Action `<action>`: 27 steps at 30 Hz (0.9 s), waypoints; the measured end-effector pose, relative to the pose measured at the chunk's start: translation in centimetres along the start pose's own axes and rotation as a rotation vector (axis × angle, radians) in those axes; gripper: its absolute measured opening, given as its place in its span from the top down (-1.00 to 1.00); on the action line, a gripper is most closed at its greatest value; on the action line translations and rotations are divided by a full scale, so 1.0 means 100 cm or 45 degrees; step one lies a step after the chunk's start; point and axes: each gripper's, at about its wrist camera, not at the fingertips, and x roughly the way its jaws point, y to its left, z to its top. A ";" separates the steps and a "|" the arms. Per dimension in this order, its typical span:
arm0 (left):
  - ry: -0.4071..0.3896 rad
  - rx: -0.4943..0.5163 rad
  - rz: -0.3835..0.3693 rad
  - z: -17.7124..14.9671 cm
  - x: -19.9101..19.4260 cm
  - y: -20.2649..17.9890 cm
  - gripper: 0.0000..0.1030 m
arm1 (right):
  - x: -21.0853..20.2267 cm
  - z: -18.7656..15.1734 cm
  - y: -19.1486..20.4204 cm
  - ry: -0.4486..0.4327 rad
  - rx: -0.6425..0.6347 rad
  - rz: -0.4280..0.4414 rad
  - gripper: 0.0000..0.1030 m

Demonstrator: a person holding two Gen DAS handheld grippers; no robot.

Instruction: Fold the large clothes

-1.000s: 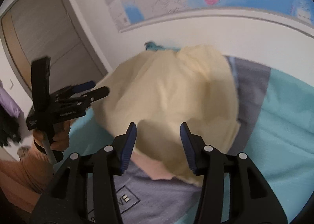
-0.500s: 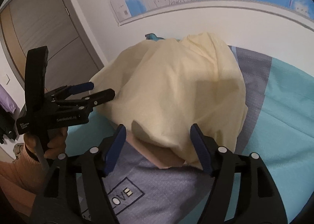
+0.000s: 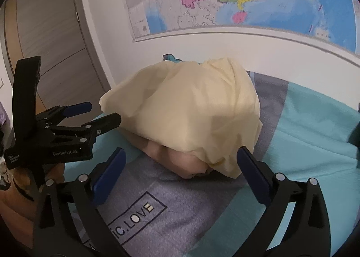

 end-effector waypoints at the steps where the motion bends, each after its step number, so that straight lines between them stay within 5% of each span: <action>1: -0.001 -0.001 -0.008 -0.001 0.000 -0.001 -0.87 | -0.003 -0.001 0.001 -0.013 0.001 -0.013 -0.89; 27: -0.017 -0.045 0.100 -0.034 -0.042 -0.016 -0.87 | -0.039 -0.029 0.025 -0.049 -0.031 -0.045 -0.89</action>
